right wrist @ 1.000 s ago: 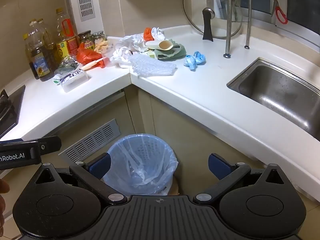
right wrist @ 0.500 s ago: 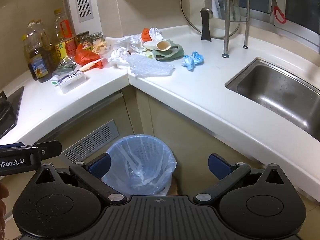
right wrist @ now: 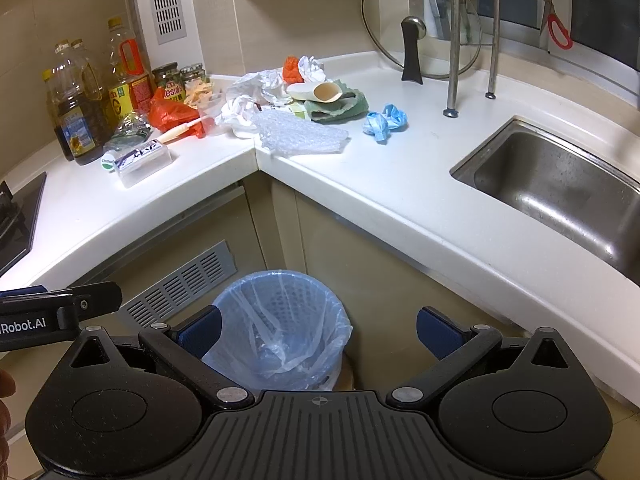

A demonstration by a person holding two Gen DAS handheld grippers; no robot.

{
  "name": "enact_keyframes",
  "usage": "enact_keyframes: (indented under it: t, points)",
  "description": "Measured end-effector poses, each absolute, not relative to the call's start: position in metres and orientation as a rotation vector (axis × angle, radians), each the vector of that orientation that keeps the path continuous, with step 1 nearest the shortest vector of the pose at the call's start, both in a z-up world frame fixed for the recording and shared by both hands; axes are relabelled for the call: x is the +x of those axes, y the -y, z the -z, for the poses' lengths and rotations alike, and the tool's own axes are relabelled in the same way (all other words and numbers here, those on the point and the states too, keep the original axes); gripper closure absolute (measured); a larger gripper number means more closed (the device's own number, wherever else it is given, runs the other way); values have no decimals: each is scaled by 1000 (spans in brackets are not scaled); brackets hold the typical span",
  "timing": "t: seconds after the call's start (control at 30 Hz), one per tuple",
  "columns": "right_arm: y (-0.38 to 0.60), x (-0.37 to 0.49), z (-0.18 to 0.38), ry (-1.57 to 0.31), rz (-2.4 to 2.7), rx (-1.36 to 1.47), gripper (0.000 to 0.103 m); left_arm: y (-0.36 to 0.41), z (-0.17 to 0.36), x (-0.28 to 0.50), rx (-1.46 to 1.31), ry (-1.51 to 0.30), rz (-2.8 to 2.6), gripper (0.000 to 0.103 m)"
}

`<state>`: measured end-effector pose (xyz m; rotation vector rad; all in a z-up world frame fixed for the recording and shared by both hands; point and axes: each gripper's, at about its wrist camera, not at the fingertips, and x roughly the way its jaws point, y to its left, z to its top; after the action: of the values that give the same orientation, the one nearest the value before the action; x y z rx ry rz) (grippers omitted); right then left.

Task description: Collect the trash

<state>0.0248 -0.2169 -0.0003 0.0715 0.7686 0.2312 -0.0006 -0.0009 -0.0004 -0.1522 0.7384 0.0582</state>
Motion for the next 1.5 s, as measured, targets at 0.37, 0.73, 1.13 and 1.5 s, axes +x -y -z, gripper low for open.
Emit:
enact_keyframes:
  t: [0.37,0.73,1.13,1.5]
  points:
    - [215,25,-1,-766,-232,68,0,-3,0,0,-160,-740,-60,1]
    - [213,26,-3,-764,-232,64,0,-4,-1,1,-161,-742,-58,1]
    - [213,27,-3,-765,-233,62,0,-3,-1,3,-162,-742,-61,1]
    - [213,28,-3,-766,-232,61,0,-3,0,2,-161,-742,-60,1]
